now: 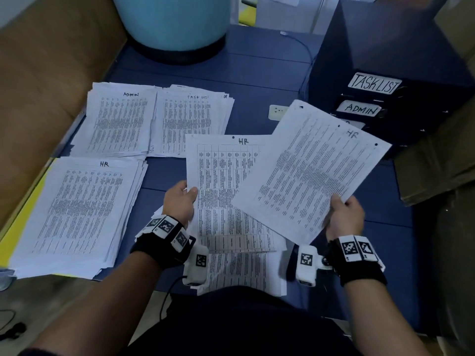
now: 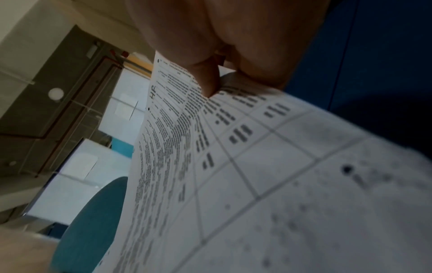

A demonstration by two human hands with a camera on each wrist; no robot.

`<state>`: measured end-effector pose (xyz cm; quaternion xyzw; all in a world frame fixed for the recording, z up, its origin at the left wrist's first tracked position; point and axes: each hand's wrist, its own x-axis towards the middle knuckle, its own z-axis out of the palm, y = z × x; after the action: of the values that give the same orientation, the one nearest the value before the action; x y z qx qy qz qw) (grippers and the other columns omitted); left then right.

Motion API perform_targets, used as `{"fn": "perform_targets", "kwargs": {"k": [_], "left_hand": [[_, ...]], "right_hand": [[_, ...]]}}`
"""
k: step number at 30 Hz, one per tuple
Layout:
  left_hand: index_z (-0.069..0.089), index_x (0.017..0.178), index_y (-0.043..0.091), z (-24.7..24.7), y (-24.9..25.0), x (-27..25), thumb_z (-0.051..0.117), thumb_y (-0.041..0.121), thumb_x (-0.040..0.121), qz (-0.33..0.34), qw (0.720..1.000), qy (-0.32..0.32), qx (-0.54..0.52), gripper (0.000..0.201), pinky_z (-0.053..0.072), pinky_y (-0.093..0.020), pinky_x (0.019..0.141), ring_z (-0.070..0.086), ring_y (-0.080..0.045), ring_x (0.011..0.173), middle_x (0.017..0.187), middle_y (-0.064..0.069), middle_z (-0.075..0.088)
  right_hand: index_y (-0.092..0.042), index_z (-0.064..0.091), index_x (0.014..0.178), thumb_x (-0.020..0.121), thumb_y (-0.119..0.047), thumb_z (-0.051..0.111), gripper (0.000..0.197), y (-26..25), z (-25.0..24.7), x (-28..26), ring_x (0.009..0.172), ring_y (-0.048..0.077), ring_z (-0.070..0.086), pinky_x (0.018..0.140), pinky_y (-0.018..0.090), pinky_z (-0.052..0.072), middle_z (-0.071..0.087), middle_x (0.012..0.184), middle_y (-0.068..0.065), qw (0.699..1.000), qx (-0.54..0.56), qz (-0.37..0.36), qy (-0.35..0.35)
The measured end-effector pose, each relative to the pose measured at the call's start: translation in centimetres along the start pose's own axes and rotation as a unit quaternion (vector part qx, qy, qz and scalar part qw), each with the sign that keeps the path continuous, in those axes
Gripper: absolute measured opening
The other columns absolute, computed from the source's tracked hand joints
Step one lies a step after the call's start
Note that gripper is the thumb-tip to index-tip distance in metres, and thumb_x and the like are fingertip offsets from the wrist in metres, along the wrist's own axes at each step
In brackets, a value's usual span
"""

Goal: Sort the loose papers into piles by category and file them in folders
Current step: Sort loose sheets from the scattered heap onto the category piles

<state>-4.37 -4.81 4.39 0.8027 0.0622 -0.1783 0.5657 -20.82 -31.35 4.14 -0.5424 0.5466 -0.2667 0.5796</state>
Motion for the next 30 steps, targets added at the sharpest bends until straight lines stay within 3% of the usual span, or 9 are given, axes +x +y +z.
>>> {"fn": "perform_targets", "kwargs": {"k": [2,5,9,13,16,18,24,26,30], "left_hand": [[0.062,0.113,0.002,0.0,0.0,-0.1,0.047,0.008,0.098,0.002,1.0,0.003,-0.008,0.022,0.031,-0.023,0.044,0.037,-0.006,0.039,0.05,0.004,0.044],[0.061,0.111,-0.001,-0.1,0.0,-0.5,0.047,0.007,0.097,0.009,1.0,-0.001,-0.014,0.021,0.03,-0.021,0.04,0.037,-0.004,0.032,0.051,-0.026,0.044],[0.06,0.104,0.002,-0.4,0.1,-1.1,0.044,0.004,0.097,0.032,0.999,-0.022,-0.004,0.018,0.031,-0.012,0.035,0.041,0.0,0.028,0.045,0.008,0.043],[0.053,0.076,0.011,-1.5,-0.7,-1.4,0.044,0.021,0.099,0.055,0.998,-0.02,0.007,0.027,0.035,-0.026,0.049,0.041,-0.007,0.042,0.054,0.002,0.044],[0.064,0.104,0.014,-3.1,-1.2,-1.2,0.055,0.036,0.088,0.068,0.995,-0.053,0.044,0.029,0.045,-0.033,0.075,0.06,-0.013,0.082,0.094,-0.001,0.067],[0.058,0.122,0.011,-4.4,-1.2,-1.0,0.062,0.02,0.087,0.069,0.991,-0.066,0.095,0.036,0.042,-0.03,0.084,0.058,-0.016,0.098,0.11,0.001,0.063],[0.053,0.126,0.007,-10.6,-1.8,0.9,0.058,0.001,0.086,0.047,0.993,-0.027,0.106,0.041,0.046,-0.035,0.084,0.057,-0.023,0.098,0.109,-0.005,0.061],[0.053,0.124,0.007,-13.4,-2.3,1.9,0.057,0.0,0.084,0.037,0.996,-0.008,0.086,0.041,0.051,-0.042,0.086,0.06,-0.029,0.099,0.111,-0.009,0.064],[0.054,0.116,0.013,-19.6,-3.9,4.0,0.061,0.006,0.076,0.001,1.0,0.017,0.019,0.041,0.053,-0.049,0.086,0.065,-0.032,0.096,0.107,-0.014,0.067]], "right_hand": [[-0.024,0.07,0.094,0.096,-0.018,0.056,0.015,0.3,0.9,-0.4,0.091,0.024,0.068,0.081,0.041,0.054,0.073,0.103,0.007,0.999,-0.015,-0.004,-0.039],[-0.026,0.069,0.09,0.097,-0.019,0.055,0.016,0.6,2.2,-1.7,0.09,0.022,0.07,0.084,0.044,0.056,0.074,0.095,0.002,0.989,-0.072,-0.013,-0.129],[-0.015,0.064,0.11,0.1,-0.012,0.051,0.016,0.0,3.7,-4.0,0.097,0.017,0.067,0.084,0.033,0.054,0.07,0.105,0.001,0.965,-0.113,-0.014,-0.235],[-0.014,0.06,0.109,0.098,-0.007,0.052,0.014,-0.2,4.9,-5.3,0.093,0.012,0.066,0.074,0.023,0.051,0.069,0.103,-0.003,0.958,-0.128,-0.039,-0.254],[-0.013,0.058,0.103,0.096,-0.009,0.056,0.008,-0.1,6.2,-6.1,0.088,0.012,0.067,0.076,0.028,0.053,0.069,0.096,-0.003,0.953,-0.152,-0.07,-0.252],[-0.013,0.055,0.104,0.095,-0.008,0.058,0.011,-0.2,7.3,-7.0,0.075,0.005,0.065,0.067,0.021,0.049,0.067,0.086,-0.007,0.953,-0.137,-0.068,-0.26],[-0.013,0.057,0.112,0.096,-0.017,0.059,0.017,0.3,12.6,-10.9,0.041,0.007,0.038,0.039,0.018,0.032,0.057,0.061,-0.006,0.937,-0.119,0.028,-0.327],[-0.012,0.059,0.107,0.098,-0.016,0.053,0.011,0.6,14.6,-12.7,0.037,0.005,0.041,0.04,0.016,0.034,0.051,0.045,-0.014,0.905,-0.188,0.009,-0.382],[-0.022,0.063,0.109,0.097,-0.011,0.051,0.021,1.8,19.6,-16.2,0.046,0.0,0.048,0.053,0.023,0.037,0.054,0.049,-0.018,0.873,-0.24,-0.022,-0.425]]}}
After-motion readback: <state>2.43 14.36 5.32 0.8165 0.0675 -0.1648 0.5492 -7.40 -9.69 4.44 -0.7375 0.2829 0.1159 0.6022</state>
